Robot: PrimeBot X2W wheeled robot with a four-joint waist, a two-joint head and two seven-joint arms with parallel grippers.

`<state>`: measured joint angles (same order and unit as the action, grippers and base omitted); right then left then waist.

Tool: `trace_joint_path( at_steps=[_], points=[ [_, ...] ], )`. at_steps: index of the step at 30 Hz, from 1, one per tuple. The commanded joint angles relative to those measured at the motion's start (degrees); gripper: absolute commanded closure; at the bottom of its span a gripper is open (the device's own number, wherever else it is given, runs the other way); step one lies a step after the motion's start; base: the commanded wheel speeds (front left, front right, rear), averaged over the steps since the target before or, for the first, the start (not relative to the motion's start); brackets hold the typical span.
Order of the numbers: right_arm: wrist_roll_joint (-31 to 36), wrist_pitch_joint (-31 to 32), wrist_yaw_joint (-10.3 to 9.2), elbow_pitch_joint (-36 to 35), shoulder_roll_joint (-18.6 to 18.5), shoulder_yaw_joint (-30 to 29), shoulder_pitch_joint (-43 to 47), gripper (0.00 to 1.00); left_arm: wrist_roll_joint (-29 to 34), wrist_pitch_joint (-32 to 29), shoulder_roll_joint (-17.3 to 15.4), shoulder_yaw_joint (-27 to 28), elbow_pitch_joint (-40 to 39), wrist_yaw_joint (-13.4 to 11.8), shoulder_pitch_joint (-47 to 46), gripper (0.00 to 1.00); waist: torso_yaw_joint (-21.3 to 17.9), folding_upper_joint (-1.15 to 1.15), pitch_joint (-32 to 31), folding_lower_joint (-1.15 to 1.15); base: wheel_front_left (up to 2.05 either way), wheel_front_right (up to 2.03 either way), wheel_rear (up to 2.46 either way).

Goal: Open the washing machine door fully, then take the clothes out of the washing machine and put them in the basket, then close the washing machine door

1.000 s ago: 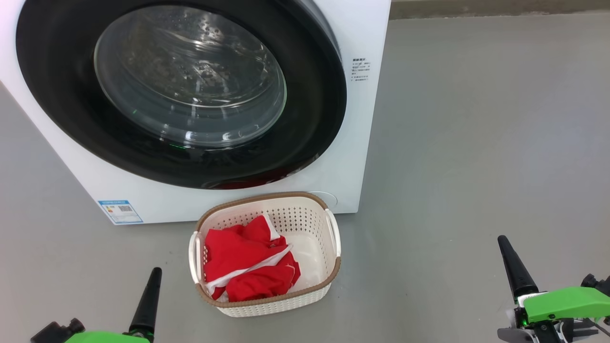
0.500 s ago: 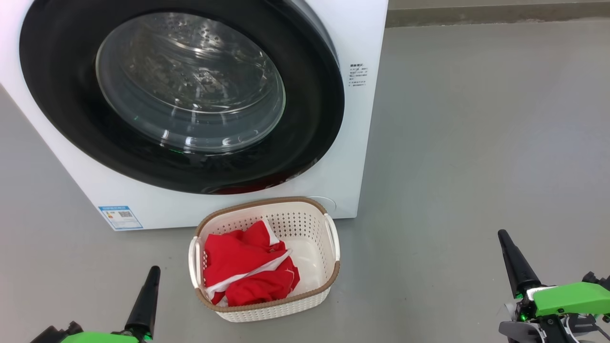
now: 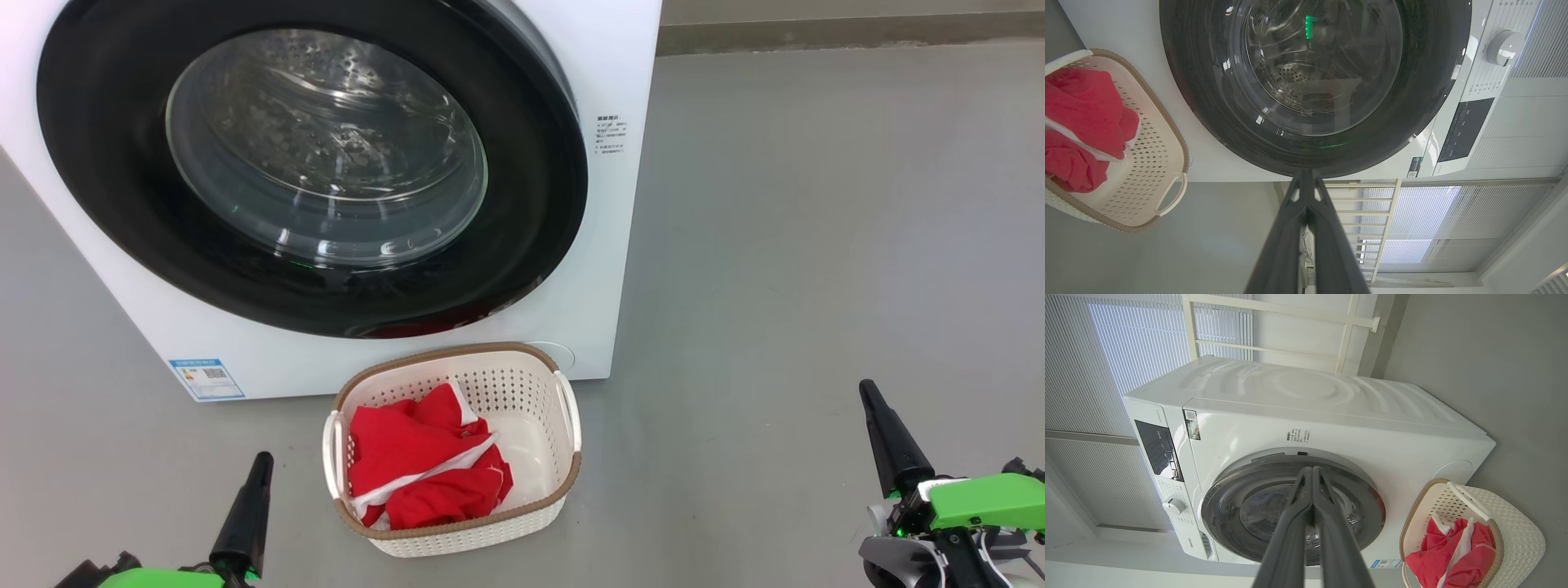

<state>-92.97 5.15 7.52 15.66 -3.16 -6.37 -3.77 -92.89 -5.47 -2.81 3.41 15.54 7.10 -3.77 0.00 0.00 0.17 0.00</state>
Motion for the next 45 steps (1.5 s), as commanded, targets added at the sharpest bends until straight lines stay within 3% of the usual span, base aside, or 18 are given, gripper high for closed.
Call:
trace_joint_path(
  at_steps=[1,45],
  points=[
    [-0.2,0.3,-0.03,-1.7,-0.6,1.1,-2.3,1.00,-0.1,-0.2,-0.8,2.1,-1.5,0.4,-2.3,1.00,0.0,0.00,0.0,0.00,0.00,0.00,0.00],
    [0.3,0.8,-0.03,-1.7,-0.2,0.5,-2.4,1.00,0.3,-0.6,-0.5,2.6,-1.5,0.4,-2.4,1.00,0.0,0.00,0.0,0.00,0.00,0.00,0.00]
  ],
)
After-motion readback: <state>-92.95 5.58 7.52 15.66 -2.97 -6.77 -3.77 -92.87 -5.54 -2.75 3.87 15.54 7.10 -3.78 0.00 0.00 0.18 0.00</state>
